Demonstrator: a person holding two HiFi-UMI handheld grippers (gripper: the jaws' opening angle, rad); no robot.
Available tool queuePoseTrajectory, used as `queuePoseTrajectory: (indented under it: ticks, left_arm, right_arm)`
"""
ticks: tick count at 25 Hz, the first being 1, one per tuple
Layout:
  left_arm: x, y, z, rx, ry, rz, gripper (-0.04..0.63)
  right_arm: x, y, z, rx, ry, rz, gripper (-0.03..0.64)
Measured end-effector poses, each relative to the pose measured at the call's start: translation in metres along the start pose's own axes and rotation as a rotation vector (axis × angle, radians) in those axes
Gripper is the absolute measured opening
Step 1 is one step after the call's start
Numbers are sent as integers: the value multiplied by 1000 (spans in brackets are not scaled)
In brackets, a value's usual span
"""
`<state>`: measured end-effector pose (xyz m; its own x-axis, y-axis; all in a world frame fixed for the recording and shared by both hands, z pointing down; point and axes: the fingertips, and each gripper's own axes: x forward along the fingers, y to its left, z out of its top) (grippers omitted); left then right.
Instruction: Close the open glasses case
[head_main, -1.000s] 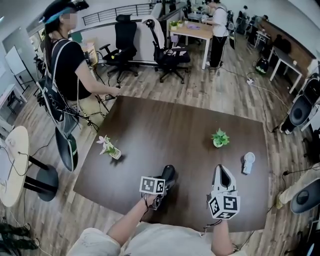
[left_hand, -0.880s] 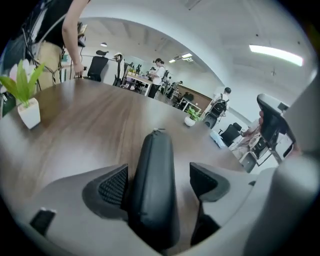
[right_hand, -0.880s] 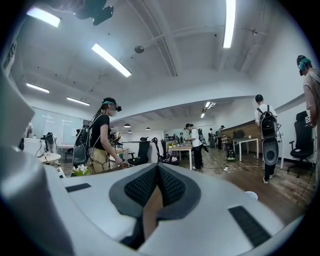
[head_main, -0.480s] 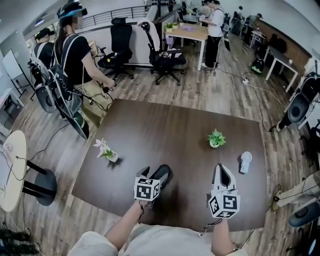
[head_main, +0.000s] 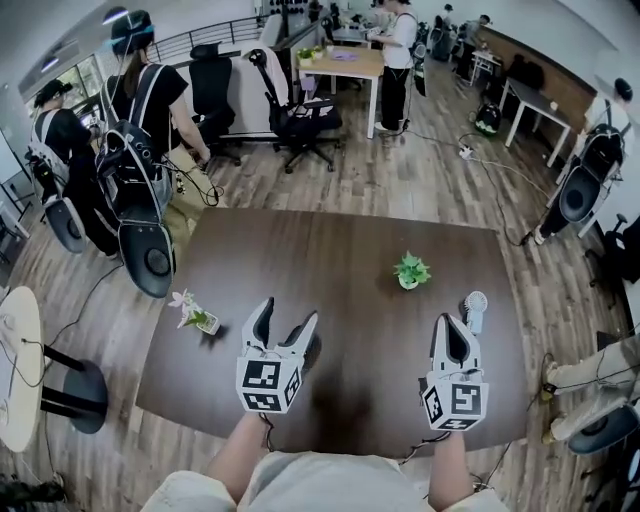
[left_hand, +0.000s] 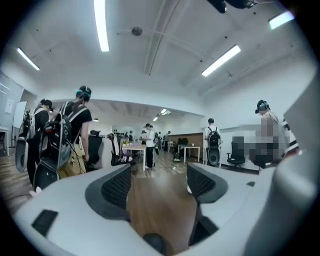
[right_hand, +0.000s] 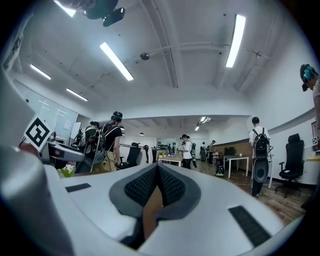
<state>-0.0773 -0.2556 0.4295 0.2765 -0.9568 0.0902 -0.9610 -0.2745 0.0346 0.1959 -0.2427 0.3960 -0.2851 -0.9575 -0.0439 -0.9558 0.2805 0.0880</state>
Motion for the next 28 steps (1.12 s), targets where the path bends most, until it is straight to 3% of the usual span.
queuePoseTrajectory:
  ticks: [5,10,24,28]
  left_arm:
    - [-20,-13,63,135,-210,9,344]
    - [-25,-26,73,223,-252,-3,342]
    - [-34,-5,60,165,-223,52,296]
    - [-38,3,57,130,-231,78,216]
  right_arm:
    - [-7,-10,31,-29,-59,-28,2]
    - [-9,-10,47,-99,-97,-38,2]
    - [-2,5,32,-71,-71,-2,2]
    - [2,11,29,-64,-70,16,2]
